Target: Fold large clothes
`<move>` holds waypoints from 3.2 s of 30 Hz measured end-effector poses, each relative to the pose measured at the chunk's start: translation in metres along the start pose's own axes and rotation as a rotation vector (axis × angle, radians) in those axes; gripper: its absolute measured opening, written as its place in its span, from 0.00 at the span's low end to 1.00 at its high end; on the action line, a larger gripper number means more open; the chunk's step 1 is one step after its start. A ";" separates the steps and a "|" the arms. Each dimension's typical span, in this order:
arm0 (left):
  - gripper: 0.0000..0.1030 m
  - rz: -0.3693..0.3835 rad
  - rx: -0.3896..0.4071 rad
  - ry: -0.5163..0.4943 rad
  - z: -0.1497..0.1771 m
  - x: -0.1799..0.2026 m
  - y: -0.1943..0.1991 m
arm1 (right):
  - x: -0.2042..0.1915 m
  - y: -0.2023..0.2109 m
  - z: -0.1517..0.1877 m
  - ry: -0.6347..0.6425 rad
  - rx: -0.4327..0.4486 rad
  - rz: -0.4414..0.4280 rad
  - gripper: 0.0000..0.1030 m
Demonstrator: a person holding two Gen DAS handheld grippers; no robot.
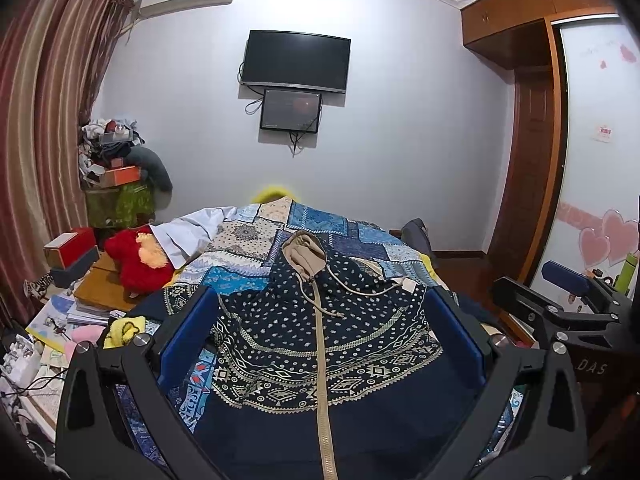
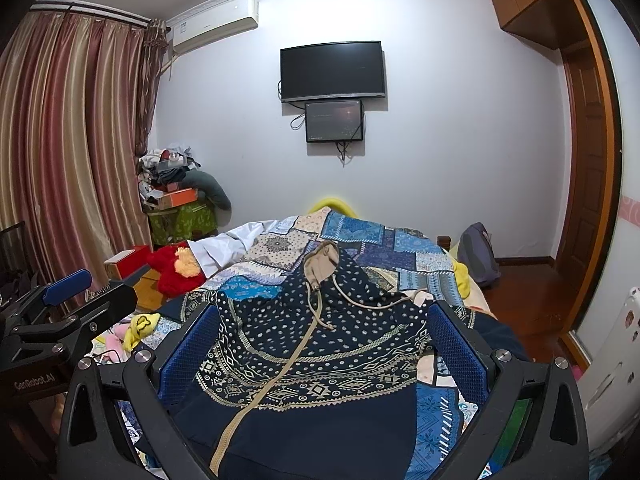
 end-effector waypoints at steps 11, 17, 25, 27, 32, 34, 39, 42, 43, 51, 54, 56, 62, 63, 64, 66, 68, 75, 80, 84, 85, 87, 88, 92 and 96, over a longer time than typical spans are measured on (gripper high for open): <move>1.00 0.000 -0.002 0.004 0.001 -0.002 0.000 | -0.001 -0.001 0.001 -0.001 -0.001 -0.001 1.00; 1.00 -0.001 -0.001 0.002 0.001 -0.002 -0.001 | 0.000 -0.001 0.000 -0.002 -0.002 0.000 1.00; 1.00 -0.004 -0.001 0.002 0.002 -0.002 -0.001 | 0.000 -0.002 0.001 -0.001 -0.003 -0.001 1.00; 1.00 -0.004 -0.004 0.003 0.002 -0.001 -0.002 | 0.000 -0.002 0.001 -0.002 -0.002 0.000 1.00; 1.00 -0.005 -0.017 0.008 0.003 -0.002 -0.008 | -0.001 -0.004 0.003 -0.007 -0.010 0.001 1.00; 1.00 -0.004 -0.025 0.009 0.004 -0.002 -0.011 | -0.001 -0.005 0.003 -0.008 -0.012 0.003 1.00; 1.00 -0.016 -0.044 0.013 0.006 -0.007 -0.024 | -0.003 -0.014 0.006 0.001 -0.031 0.010 1.00; 1.00 -0.033 -0.068 0.021 0.008 -0.014 -0.039 | -0.001 -0.025 0.006 0.004 -0.047 0.009 1.00; 1.00 -0.038 -0.075 0.021 0.009 -0.016 -0.043 | -0.002 -0.031 0.007 0.004 -0.055 0.008 1.00; 1.00 -0.131 -0.146 0.036 0.009 -0.056 -0.097 | -0.001 -0.096 0.015 0.010 -0.141 -0.007 1.00; 1.00 -0.209 -0.179 0.019 0.011 -0.080 -0.125 | 0.003 -0.139 0.023 0.000 -0.219 -0.013 1.00; 1.00 -0.248 -0.198 0.016 0.013 -0.096 -0.141 | 0.006 -0.166 0.028 -0.008 -0.280 -0.018 1.00; 1.00 -0.378 -0.317 0.047 0.035 -0.162 -0.200 | 0.012 -0.240 0.043 0.010 -0.422 -0.064 1.00; 1.00 -0.377 -0.352 0.065 0.041 -0.173 -0.211 | 0.011 -0.253 0.046 0.027 -0.446 -0.072 1.00; 1.00 -0.364 -0.377 0.081 0.046 -0.182 -0.219 | 0.011 -0.263 0.048 0.037 -0.468 -0.079 1.00; 1.00 -0.318 -0.436 0.116 0.061 -0.202 -0.241 | 0.010 -0.283 0.053 0.047 -0.512 -0.097 1.00; 1.00 -0.302 -0.485 0.141 0.075 -0.216 -0.259 | 0.010 -0.302 0.057 0.055 -0.549 -0.113 1.00; 1.00 -0.223 -0.608 0.271 0.109 -0.251 -0.310 | 0.000 -0.363 0.069 0.084 -0.648 -0.164 1.00; 0.95 -0.228 -0.621 0.358 0.116 -0.275 -0.331 | -0.006 -0.399 0.074 0.080 -0.694 -0.188 1.00; 0.76 -0.250 -0.618 0.390 0.113 -0.285 -0.344 | -0.015 -0.414 0.074 0.117 -0.693 -0.199 1.00; 0.67 -0.262 -0.618 0.393 0.112 -0.287 -0.349 | -0.018 -0.416 0.073 0.130 -0.691 -0.205 1.00; 0.49 -0.312 -0.623 0.377 0.109 -0.290 -0.358 | -0.022 -0.417 0.073 0.151 -0.684 -0.207 1.00; 0.41 -0.327 -0.625 0.366 0.107 -0.291 -0.361 | -0.025 -0.416 0.072 0.164 -0.676 -0.208 1.00; 0.16 -0.374 -0.621 0.301 0.094 -0.287 -0.370 | -0.028 -0.408 0.068 0.190 -0.651 -0.210 1.00; 0.09 -0.480 -0.569 0.106 0.069 -0.260 -0.371 | -0.025 -0.394 0.058 0.182 -0.622 -0.213 1.00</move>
Point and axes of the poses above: each gripper's, at about its wrist camera, not at the fingertips, and y roughly against the way its jaws point, x to its right, z to its underside, the point moved 1 cm from there along -y, roughly the way its jaws point, and after that the axes turned 1 degree about -x, right-handed, at the moved point
